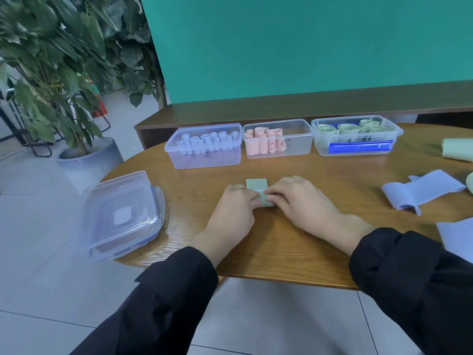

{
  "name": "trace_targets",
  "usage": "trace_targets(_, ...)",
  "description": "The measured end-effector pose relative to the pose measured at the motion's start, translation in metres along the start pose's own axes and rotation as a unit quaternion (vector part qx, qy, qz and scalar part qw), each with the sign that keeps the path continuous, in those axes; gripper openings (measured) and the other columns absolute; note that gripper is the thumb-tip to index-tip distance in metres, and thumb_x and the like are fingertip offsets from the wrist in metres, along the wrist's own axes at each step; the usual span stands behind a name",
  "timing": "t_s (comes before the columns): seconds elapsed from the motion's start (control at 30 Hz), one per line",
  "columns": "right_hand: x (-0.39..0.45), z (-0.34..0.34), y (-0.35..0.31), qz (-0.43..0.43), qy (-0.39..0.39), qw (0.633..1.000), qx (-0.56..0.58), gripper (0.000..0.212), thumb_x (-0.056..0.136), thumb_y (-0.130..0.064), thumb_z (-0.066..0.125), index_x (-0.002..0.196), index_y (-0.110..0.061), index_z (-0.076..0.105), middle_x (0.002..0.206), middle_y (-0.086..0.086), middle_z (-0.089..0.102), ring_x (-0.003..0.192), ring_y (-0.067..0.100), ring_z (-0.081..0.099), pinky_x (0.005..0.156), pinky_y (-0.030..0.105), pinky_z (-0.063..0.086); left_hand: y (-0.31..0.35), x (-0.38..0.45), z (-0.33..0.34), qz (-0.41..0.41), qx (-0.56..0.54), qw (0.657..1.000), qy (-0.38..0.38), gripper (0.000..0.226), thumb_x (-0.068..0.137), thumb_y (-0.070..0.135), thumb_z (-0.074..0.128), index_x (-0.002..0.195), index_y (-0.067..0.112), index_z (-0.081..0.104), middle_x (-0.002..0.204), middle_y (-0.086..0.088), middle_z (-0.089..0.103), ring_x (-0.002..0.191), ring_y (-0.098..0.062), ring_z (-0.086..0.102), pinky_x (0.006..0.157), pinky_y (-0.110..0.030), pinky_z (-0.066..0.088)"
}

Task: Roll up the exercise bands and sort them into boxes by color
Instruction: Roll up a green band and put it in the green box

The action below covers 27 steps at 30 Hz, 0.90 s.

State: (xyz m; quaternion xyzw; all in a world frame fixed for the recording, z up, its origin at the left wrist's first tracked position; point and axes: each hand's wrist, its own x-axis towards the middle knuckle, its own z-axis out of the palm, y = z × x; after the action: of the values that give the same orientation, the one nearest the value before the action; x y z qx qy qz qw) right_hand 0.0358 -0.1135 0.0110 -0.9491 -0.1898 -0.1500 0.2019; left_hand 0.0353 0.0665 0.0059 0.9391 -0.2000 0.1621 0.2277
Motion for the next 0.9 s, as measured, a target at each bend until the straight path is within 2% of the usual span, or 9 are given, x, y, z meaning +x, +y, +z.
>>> trace_targets(0.07,0.0,0.003,0.004,-0.001,0.013,1.0,0.026,0.02,0.101,-0.03,0.057,0.112,-0.023,0.073,0.105,-0.002,0.067,0.102,0.02,0.059,0.089,0.043,0.05,-0.003,0.002,0.002,-0.023,-0.004,1.0,-0.007,0.025,0.104,0.015,0.053,0.094,0.006,0.074,0.09,-0.011,0.06,0.09,-0.025,0.053,0.078,-0.029,0.042)
trace_targets(0.23,0.004,-0.003,0.01,-0.018,-0.02,0.997,0.075,0.019,0.098,-0.035,0.063,0.107,-0.023,0.075,0.101,-0.006,0.067,0.097,0.012,0.061,0.089,0.037,0.05,0.006,-0.001,0.003,-0.004,0.009,1.0,0.003,0.024,0.103,0.004,0.051,0.099,-0.001,0.074,0.097,-0.018,0.066,0.096,-0.034,0.054,0.089,-0.042,0.045)
trace_targets(0.43,0.017,-0.011,0.013,-0.016,-0.064,0.994,0.091,0.011,0.091,-0.032,0.072,0.099,-0.024,0.076,0.098,-0.009,0.067,0.095,0.01,0.06,0.088,0.036,0.05,-0.001,0.002,0.003,-0.014,-0.013,1.0,-0.01,0.023,0.102,0.013,0.056,0.114,0.011,0.075,0.113,-0.01,0.07,0.109,-0.027,0.058,0.097,-0.029,0.043)
trace_targets(0.5,0.018,-0.011,0.012,-0.011,-0.063,0.994,0.09,0.01,0.09,-0.03,0.073,0.097,-0.023,0.077,0.095,-0.009,0.067,0.093,0.01,0.06,0.086,0.034,0.05,0.0,0.002,0.001,-0.028,-0.039,0.999,-0.003,0.024,0.1,0.016,0.06,0.12,0.018,0.073,0.118,-0.006,0.071,0.112,-0.023,0.06,0.094,-0.022,0.041)
trace_targets(0.6,0.015,-0.012,0.013,-0.004,-0.058,0.992,0.11,0.011,0.09,-0.029,0.074,0.097,-0.022,0.078,0.092,-0.011,0.068,0.09,0.005,0.061,0.08,0.021,0.046,-0.002,0.004,-0.002,-0.054,-0.069,0.996,-0.011,0.022,0.1,0.02,0.062,0.119,0.023,0.073,0.112,0.002,0.071,0.104,-0.015,0.06,0.088,-0.018,0.039)
trace_targets(0.67,0.013,-0.012,0.013,0.001,-0.053,0.991,0.12,0.01,0.091,-0.029,0.074,0.098,-0.023,0.077,0.093,-0.012,0.069,0.091,0.002,0.061,0.076,0.011,0.043,-0.003,0.007,-0.006,-0.044,-0.054,0.997,-0.04,0.024,0.1,0.023,0.061,0.122,0.023,0.072,0.102,0.005,0.062,0.098,-0.013,0.055,0.084,-0.017,0.034)
trace_targets(0.8,0.008,-0.006,0.01,-0.006,-0.035,0.993,0.108,0.01,0.094,-0.027,0.07,0.101,-0.022,0.075,0.094,-0.011,0.069,0.088,-0.001,0.059,0.076,0.013,0.04,-0.002,0.011,-0.017,-0.015,-0.032,0.995,-0.088,0.026,0.096,0.024,0.069,0.122,0.023,0.073,0.093,0.008,0.051,0.088,-0.012,0.046,0.077,-0.017,0.029)
trace_targets(0.9,0.003,-0.006,0.007,-0.002,-0.031,0.993,0.118,0.012,0.092,-0.024,0.072,0.102,-0.019,0.075,0.094,-0.009,0.069,0.086,0.001,0.06,0.075,0.012,0.041,0.004,0.007,-0.02,-0.015,-0.034,0.997,-0.071,0.022,0.097,0.018,0.068,0.117,0.019,0.075,0.091,0.008,0.052,0.087,-0.011,0.045,0.076,-0.016,0.03)
